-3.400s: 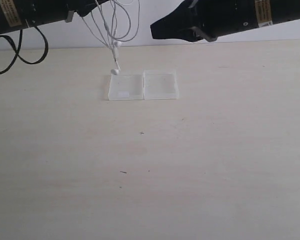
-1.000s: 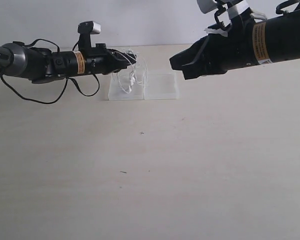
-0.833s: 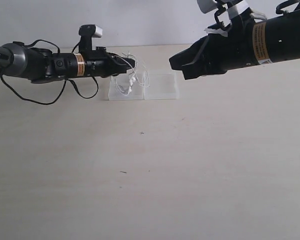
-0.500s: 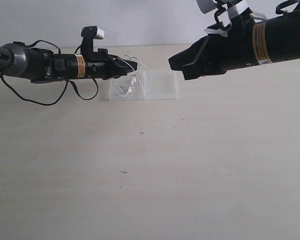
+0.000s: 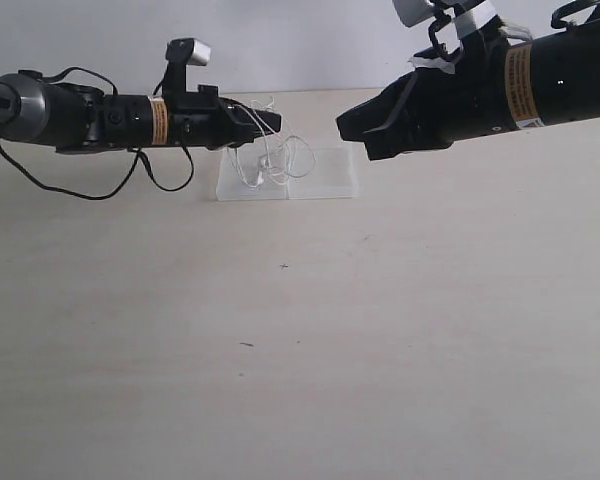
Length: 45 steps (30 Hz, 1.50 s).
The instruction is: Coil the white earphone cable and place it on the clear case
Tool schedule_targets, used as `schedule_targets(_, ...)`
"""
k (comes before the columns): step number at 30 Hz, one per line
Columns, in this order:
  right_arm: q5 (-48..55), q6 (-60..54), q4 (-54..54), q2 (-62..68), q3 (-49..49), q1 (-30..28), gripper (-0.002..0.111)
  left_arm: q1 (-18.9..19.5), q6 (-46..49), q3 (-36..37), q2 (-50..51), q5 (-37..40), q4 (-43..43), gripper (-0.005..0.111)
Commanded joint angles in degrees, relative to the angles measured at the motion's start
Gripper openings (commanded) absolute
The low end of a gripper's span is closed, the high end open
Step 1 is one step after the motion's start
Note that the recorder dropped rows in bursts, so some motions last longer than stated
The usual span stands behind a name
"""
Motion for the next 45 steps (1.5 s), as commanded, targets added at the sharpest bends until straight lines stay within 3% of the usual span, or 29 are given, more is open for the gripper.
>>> schedule_targets(1, -0.31, -0.47, 0.71, -0.54, 0.25, -0.16, 0.000, -0.13, -0.37, -1.96, -0.76, 2.19, 0.77, 0.000)
schedule_targets(10, -0.31, -0.47, 0.83, -0.54, 0.25, -0.16, 0.000, -1.52, 7.76, -3.41, -0.51, 3.85, 6.51, 0.000)
schedule_targets(18, -0.78, -0.47, 0.83, -0.54, 0.25, -0.16, 0.000, -3.41, 7.99, -3.41, -0.51, 12.74, 9.28, 0.000)
schedule_targets(27, -0.76, -0.47, 0.48, -0.42, 0.25, -0.16, 0.000, -4.87, 7.81, -4.37, -0.51, 13.95, 12.61, 0.000)
schedule_targets(31, 3.74, -0.57, 0.23, -0.42, 0.25, -0.16, 0.001, -5.30, 7.81, -4.37, -0.51, 14.61, 13.49, 0.008)
schedule_targets(33, 6.65, -1.91, 0.24, 0.12, 0.25, -0.16, 0.006, -5.30, 7.71, -4.54, -0.51, 14.61, 13.49, 0.016)
schedule_targets(37, 7.41, -2.88, 0.39, 2.75, -1.40, -0.02, 0.027, -5.30, 6.01, -5.08, -0.51, 14.61, 13.65, 0.031)
schedule_targets(41, 8.26, -3.08, 0.27, 7.25, -5.71, 0.85, 0.052, -5.30, 3.75, -6.14, -0.51, 14.35, 14.18, 0.033)
schedule_targets(45, 7.73, -3.08, 0.46, 12.70, -12.08, 0.85, 0.060, -5.43, 3.43, -6.40, -0.51, 14.05, 16.07, 0.033)
